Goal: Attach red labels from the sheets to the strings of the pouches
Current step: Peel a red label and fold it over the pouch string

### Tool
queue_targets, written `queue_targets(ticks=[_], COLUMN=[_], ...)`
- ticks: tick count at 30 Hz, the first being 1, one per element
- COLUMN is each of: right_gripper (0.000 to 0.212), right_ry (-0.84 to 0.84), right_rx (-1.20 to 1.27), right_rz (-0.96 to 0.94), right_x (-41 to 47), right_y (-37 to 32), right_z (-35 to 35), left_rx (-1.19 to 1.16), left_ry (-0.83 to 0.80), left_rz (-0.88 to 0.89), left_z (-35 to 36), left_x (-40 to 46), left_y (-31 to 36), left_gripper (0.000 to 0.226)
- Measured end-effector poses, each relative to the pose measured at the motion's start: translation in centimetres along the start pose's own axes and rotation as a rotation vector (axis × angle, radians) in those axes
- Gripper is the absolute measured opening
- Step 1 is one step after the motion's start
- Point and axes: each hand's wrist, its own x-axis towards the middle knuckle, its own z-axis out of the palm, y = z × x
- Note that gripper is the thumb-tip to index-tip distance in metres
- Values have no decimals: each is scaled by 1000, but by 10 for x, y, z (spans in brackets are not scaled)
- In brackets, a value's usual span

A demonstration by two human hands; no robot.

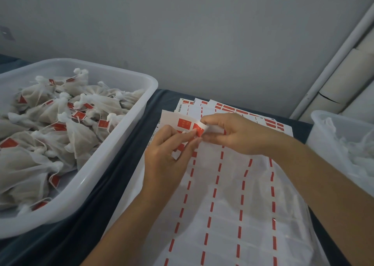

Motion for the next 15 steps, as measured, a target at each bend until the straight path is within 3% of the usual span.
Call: queue_targets(ticks=[10, 15], right_gripper=[20, 14], right_ry=[-26, 48], right_rx=[10, -34], right_rz=[9, -9], right_x=[1, -4], right_y=[-1, -11], right_z=[-1, -4], left_rx=[-14, 44], left_ry=[-8, 15], left_rz=[-4, 28], left_z=[-1, 0], left_x=[1, 0], left_y=[1, 1], left_gripper=[27, 25])
